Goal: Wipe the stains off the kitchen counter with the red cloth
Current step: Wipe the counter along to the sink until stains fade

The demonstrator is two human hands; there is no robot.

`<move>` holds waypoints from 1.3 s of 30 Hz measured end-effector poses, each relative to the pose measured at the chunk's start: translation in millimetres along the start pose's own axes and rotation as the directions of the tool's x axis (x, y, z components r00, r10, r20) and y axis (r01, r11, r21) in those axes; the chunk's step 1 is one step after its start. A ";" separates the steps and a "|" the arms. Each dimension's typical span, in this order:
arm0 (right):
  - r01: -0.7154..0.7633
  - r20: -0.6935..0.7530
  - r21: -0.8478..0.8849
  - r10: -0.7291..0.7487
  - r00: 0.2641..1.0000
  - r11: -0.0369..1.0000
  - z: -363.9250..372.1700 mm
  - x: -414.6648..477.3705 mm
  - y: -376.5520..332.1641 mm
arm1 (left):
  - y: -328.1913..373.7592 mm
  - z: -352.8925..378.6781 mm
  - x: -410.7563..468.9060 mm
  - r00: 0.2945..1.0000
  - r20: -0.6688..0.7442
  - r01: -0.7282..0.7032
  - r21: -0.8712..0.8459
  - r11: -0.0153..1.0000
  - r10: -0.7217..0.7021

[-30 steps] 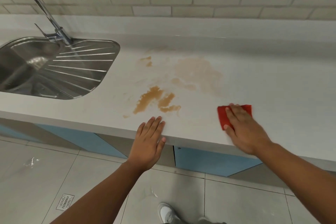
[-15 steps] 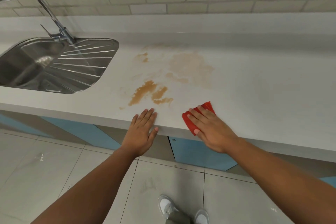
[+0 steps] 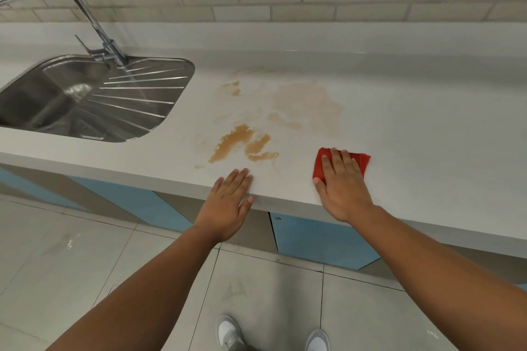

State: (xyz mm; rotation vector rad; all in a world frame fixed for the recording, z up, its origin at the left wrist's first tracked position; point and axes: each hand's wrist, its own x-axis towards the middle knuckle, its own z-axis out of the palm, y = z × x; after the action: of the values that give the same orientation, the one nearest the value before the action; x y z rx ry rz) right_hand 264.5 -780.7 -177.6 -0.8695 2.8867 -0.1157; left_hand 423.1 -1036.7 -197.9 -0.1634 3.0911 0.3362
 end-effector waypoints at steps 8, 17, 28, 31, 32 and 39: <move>0.253 0.041 -0.005 -0.253 0.967 0.967 8.8 13.9 -101.8 | -33.2 -17.0 -5.5 0.984 -0.161 -0.092 -0.137 0.986 0.070; 0.042 -0.059 0.000 -0.042 0.997 0.999 14.5 2.0 -73.6 | -156.9 -43.2 -25.8 0.943 -0.317 0.066 -0.118 0.991 -0.101; 0.083 -0.045 0.022 -0.082 0.996 0.996 25.2 29.8 -189.6 | -207.5 -29.0 -30.1 0.988 -0.157 0.010 0.043 0.999 -0.003; 0.166 -0.032 0.049 -0.164 0.986 0.985 24.8 16.1 -170.3 | -212.1 -32.0 -28.9 0.987 -0.159 0.001 0.054 0.999 0.008; 0.145 -0.039 0.052 -0.143 0.989 0.988 24.3 14.6 -161.5 | -214.9 -35.7 -27.0 0.987 -0.160 0.003 0.061 0.998 0.007; -0.143 -0.065 0.073 0.148 0.987 0.987 19.7 38.2 -166.3 | -227.4 -40.6 -22.2 0.993 -0.099 -0.059 0.072 0.996 0.066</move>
State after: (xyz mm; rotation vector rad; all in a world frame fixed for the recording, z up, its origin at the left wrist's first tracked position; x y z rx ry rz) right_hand 326.3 -940.9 -182.7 -0.6529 2.9795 -0.2326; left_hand 468.9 -1264.1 -205.8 -0.0847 3.2086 0.2302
